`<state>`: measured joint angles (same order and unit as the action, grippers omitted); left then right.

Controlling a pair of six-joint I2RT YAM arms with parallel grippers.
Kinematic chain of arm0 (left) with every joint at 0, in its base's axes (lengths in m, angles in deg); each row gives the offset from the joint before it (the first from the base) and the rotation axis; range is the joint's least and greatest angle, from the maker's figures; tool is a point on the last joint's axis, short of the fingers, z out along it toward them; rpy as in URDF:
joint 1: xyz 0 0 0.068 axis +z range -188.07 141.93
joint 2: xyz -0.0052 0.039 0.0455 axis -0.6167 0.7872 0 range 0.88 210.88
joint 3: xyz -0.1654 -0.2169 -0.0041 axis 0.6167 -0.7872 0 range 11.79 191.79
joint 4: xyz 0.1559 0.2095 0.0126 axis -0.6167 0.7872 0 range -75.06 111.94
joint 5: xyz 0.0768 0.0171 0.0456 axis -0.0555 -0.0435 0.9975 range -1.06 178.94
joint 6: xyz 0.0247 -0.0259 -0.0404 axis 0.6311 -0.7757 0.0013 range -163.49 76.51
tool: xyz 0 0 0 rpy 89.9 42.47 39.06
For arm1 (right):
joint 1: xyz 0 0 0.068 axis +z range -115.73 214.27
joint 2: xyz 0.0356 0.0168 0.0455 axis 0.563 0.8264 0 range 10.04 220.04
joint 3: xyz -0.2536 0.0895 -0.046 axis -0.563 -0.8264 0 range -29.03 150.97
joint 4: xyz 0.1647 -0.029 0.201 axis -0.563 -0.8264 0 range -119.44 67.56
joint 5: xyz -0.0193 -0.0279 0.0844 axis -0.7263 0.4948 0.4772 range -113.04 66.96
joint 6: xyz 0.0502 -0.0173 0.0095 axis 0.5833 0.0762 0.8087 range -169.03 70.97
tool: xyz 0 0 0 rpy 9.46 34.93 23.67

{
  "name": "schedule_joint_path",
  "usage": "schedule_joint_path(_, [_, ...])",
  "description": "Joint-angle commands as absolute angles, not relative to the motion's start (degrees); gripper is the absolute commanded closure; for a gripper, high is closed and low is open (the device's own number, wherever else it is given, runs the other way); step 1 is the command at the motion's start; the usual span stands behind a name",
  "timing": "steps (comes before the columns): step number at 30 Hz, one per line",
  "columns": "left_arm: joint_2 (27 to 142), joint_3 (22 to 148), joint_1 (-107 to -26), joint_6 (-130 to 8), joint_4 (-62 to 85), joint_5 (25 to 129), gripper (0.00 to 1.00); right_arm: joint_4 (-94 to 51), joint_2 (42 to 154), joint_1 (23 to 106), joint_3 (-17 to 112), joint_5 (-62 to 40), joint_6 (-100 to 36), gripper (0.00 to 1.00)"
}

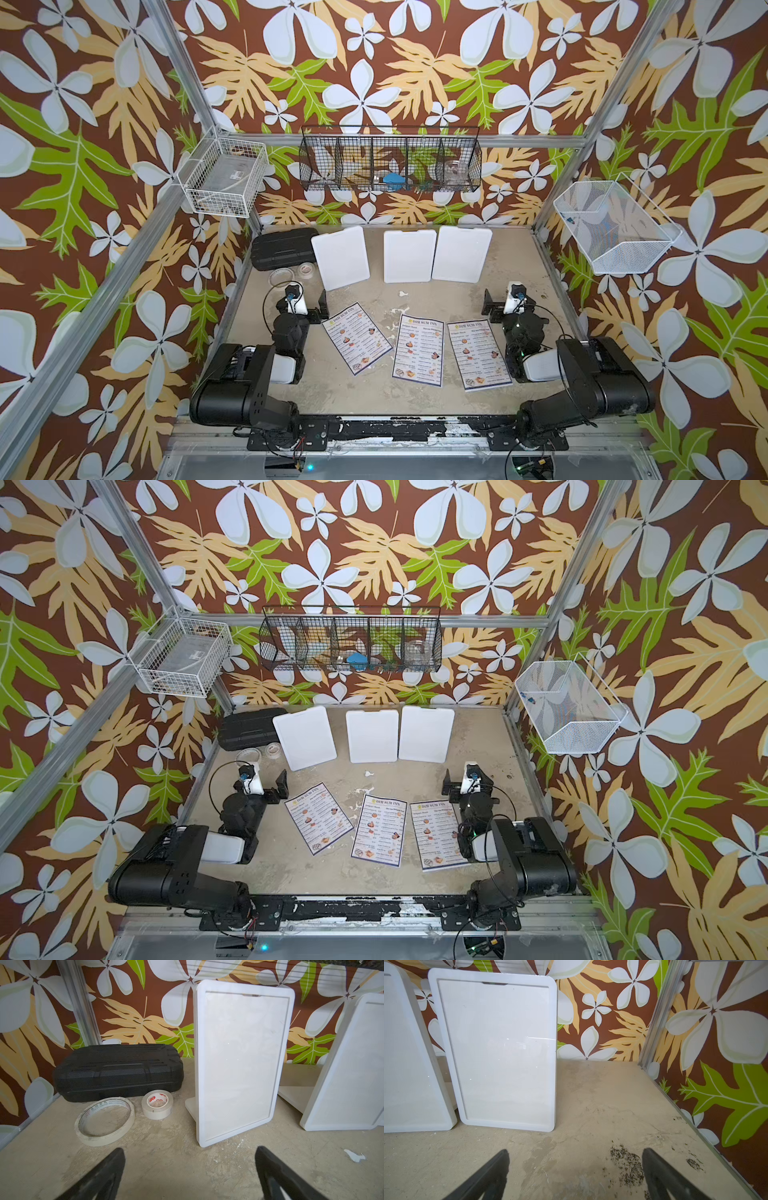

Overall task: Insert the menus into the narrow rack
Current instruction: Move the narrow rack to the center of the board.

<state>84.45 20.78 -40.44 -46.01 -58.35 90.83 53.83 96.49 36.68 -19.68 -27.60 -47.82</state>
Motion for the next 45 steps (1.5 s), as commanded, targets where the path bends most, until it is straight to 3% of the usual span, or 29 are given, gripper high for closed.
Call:
schedule_joint_path(1, [84.3, 20.74, -40.54, -45.07, -59.41, 91.42, 0.0, 54.13, 96.53, 36.73, -19.53, -27.97, -48.16, 0.0])
schedule_joint_path(16, [84.17, 20.39, -40.53, -45.16, -59.9, 91.49, 0.0, 55.02, 96.35, 36.73, -20.12, -28.23, -48.15, 0.0])
schedule_joint_path(19, [81.45, 18.27, -40.53, -44.98, -61.92, 90.77, 0.0, 55.62, 90.6, 38.01, -22.88, -33.15, -47.96, 0.0])
schedule_joint_path(24, [62.3, 12.46, -40.53, -49.4, -54.22, 96.46, 0.0, 51.21, 75.21, 41.82, -27.27, -41.79, -48.68, 0.0])
schedule_joint_path(31, [23.49, 14.16, -40.45, -64.47, -21.49, 94.85, 0.0, 18.97, 57.05, 41.74, -17.45, -37.32, -27.23, 0.0])
schedule_joint_path(35, [13.03, 21.32, -40.45, -69.4, -1.47, 93.94, 0.0, 5.8, 54.4, 41.74, -9.35, -28.75, -20.7, 0.0])
schedule_joint_path(40, [15.17, 20.82, -40.44, -72.59, -6.05, 79.58, 0.0, 4.26, 56.41, 41.66, -3.48, -21.03, -21.89, 0.0])
schedule_joint_path(45, [29.66, 26.07, -40.37, -71.19, -4.07, 79.3, 0.0, 11.09, 54.84, 41.5, -5.9, -15.05, -21.11, 0.0])
